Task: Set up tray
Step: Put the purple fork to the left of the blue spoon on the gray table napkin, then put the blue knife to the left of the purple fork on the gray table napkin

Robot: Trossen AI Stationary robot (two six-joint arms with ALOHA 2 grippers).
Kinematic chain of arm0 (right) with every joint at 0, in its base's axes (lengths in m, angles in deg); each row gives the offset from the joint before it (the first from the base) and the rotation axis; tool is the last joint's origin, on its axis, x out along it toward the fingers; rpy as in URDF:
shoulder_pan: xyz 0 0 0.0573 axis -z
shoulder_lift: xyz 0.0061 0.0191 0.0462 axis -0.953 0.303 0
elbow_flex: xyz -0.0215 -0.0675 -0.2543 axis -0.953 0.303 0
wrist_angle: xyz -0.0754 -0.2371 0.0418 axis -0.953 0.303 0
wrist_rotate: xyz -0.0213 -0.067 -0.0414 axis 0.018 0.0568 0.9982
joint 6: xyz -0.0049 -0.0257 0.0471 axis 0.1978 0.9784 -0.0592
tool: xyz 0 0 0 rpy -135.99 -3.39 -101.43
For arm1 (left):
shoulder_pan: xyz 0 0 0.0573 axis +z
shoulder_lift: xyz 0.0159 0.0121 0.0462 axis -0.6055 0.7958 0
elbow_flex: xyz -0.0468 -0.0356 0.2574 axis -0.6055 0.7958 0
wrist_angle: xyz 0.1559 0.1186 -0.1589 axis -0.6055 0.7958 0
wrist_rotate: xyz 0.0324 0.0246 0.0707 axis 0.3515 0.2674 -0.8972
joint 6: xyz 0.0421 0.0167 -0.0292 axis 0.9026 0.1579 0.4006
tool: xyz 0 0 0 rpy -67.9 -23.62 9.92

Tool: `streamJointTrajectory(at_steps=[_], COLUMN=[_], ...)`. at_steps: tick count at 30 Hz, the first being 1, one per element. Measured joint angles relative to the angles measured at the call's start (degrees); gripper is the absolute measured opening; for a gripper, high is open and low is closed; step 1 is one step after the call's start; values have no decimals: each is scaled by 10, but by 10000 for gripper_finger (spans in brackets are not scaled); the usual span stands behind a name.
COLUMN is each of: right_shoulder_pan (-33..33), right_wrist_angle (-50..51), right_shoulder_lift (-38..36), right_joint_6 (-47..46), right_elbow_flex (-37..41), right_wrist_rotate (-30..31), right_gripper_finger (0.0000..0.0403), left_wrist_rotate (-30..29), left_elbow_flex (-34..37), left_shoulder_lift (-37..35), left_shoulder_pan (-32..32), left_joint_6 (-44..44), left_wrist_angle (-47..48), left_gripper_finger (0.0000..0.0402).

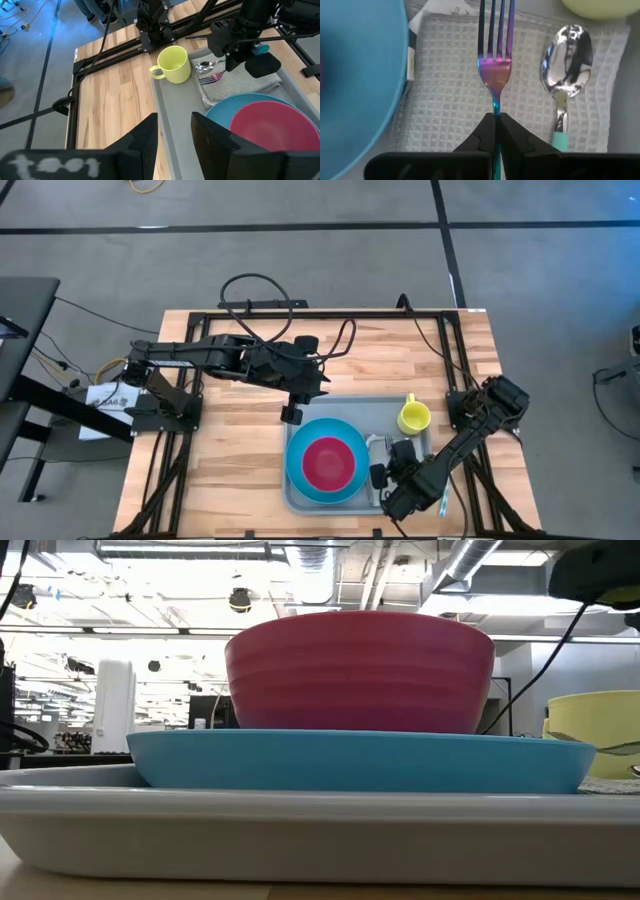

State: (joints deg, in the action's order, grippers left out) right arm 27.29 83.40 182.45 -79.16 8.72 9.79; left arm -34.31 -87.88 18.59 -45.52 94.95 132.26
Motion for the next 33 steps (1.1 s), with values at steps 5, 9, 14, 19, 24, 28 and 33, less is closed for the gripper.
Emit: streamJointTrajectory(at_steps=[5, 9, 14, 19, 24, 28, 33], right_shoulder_pan=[6, 12, 25, 31, 30, 27, 27], right_wrist_angle=[14, 13, 23, 6, -3, -3, 7], right_shoulder_lift=[0, 0, 1, 1, 1, 1, 1], right_joint_6=[-47, -52, -50, -50, -43, -39, -34], right_elbow_flex=[0, 0, 0, 0, 0, 0, 0], right_wrist_rotate=[-25, -26, -31, -43, -46, -47, -38], right_gripper_finger=[1, 1, 4, 21, 39, 50, 57], left_wrist_rotate=[0, 0, 0, 0, 0, 0, 0], left_elbow_flex=[0, 0, 0, 0, 0, 0, 0], left_shoulder_lift=[0, 0, 0, 0, 0, 0, 0], left_shoulder_pan=[0, 0, 0, 0, 0, 0, 0], left_joint_6=[3, 1, 2, 4, 0, 2, 1], left_wrist_angle=[0, 0, 0, 0, 0, 0, 0], left_gripper_finger=[107, 107, 107, 107, 107, 107, 107])
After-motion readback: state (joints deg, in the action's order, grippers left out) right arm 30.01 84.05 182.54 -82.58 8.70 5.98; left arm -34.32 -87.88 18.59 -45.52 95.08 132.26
